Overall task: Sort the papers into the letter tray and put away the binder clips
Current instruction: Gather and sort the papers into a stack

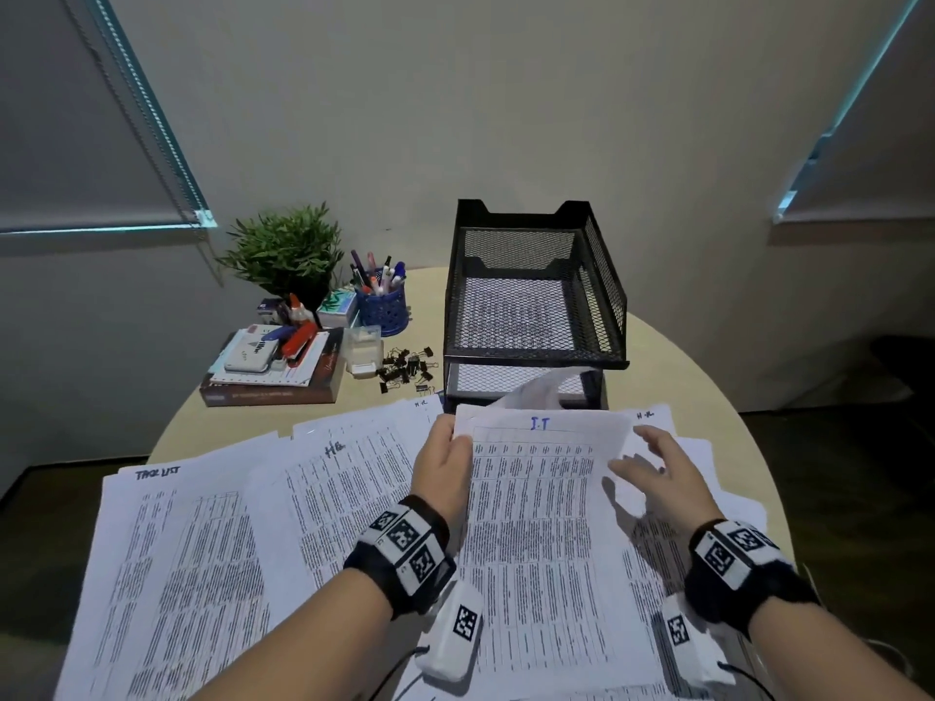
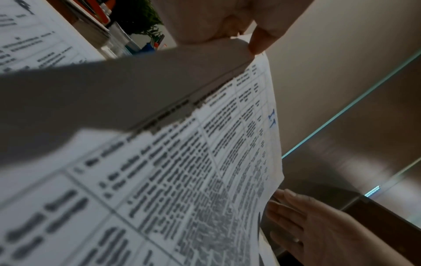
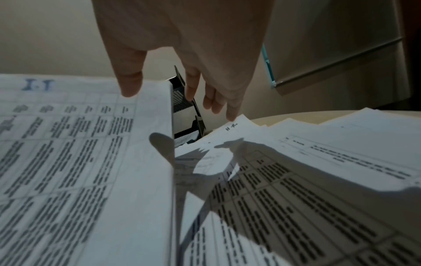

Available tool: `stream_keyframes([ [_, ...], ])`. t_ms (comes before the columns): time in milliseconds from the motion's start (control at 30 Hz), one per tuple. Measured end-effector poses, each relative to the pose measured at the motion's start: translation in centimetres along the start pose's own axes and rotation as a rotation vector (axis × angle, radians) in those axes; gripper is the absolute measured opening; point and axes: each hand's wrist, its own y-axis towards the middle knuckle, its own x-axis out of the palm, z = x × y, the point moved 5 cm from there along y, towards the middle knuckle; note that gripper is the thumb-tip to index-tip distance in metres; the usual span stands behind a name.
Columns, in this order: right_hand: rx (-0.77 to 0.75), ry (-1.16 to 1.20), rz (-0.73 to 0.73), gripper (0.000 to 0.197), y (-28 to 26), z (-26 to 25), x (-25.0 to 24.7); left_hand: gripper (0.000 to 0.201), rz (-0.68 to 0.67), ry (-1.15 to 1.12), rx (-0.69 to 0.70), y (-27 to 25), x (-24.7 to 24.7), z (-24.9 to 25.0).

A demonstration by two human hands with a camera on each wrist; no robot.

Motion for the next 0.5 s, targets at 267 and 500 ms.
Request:
stream_keyframes([
  [267, -0.028, 0.115, -0.114, 0.084, -0.2, -0.4, 0.7, 0.03, 0.04, -0.091, -0.083, 0.3, -2.0, 0.4],
  [500, -0.002, 0.253, -0.313, 0.065, -0.9, -3.3, 2.8, 0.008, 0.182, -0.098, 0.066, 0.8, -4.7, 2.7],
])
